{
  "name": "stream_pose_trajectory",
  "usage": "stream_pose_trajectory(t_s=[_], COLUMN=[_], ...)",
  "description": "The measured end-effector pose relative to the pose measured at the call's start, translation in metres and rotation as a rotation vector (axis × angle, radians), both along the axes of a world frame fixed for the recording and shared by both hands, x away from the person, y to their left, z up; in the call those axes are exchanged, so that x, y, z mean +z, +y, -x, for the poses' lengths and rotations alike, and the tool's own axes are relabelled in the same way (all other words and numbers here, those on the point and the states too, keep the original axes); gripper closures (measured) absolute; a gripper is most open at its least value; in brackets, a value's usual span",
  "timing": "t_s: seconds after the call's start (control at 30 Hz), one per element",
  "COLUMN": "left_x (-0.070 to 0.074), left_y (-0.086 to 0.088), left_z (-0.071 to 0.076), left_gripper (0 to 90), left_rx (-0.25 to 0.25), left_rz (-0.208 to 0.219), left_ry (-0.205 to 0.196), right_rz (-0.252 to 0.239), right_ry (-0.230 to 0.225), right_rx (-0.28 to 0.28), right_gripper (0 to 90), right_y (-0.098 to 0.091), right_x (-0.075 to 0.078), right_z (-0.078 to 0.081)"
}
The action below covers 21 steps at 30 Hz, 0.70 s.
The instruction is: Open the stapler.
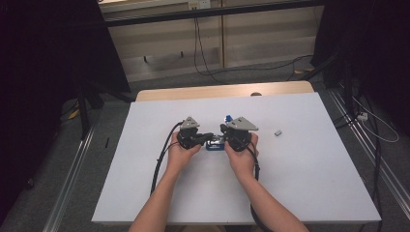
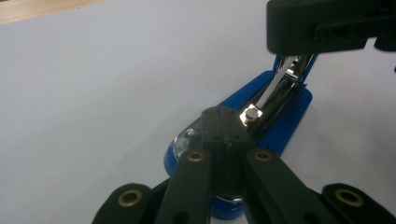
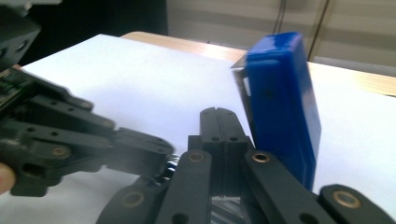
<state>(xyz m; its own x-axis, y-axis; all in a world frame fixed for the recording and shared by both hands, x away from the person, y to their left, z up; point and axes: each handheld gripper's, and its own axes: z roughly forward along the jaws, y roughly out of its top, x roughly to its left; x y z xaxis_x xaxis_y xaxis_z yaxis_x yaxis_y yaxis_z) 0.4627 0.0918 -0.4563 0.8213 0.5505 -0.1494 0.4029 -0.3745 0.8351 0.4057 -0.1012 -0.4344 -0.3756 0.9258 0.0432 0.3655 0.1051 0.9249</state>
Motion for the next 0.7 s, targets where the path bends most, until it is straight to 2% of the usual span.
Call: stream_pose_trajectory(t_s=[0.07, 0.2, 0.3, 0.37, 0.47, 0.7], left_x=[0.001, 0.000, 0.001, 0.001, 0.001, 0.002], left_y=[-0.001, -0.001, -0.001, -0.001, -0.002, -0.002], left_z=[0.001, 0.001, 0.001, 0.002, 0.002, 0.002], left_gripper=[90.0, 90.0, 90.0, 90.0, 90.0, 90.0], left_rx=[-0.001, -0.002, -0.007, -0.008, -0.010, -0.014], left_rz=[-0.013, -0.014, -0.022, -0.022, -0.030, -0.039], left_ry=[-0.012, -0.013, -0.019, -0.022, -0.027, -0.036], right_rz=[-0.004, 0.029, 0.025, 0.001, 0.028, 0.019], right_ry=[0.002, -0.003, -0.004, 0.007, 0.007, 0.024], right_rx=[-0.006, -0.014, -0.041, -0.049, -0.060, -0.095], right_gripper=[90.0, 90.0, 90.0, 90.0, 90.0, 90.0], right_y=[-0.005, -0.011, -0.018, -0.023, -0.029, -0.049], right_x=[0.001, 0.003, 0.004, 0.004, 0.003, -0.004], right_z=[0.000, 0.003, 0.003, 0.003, 0.004, 0.004])
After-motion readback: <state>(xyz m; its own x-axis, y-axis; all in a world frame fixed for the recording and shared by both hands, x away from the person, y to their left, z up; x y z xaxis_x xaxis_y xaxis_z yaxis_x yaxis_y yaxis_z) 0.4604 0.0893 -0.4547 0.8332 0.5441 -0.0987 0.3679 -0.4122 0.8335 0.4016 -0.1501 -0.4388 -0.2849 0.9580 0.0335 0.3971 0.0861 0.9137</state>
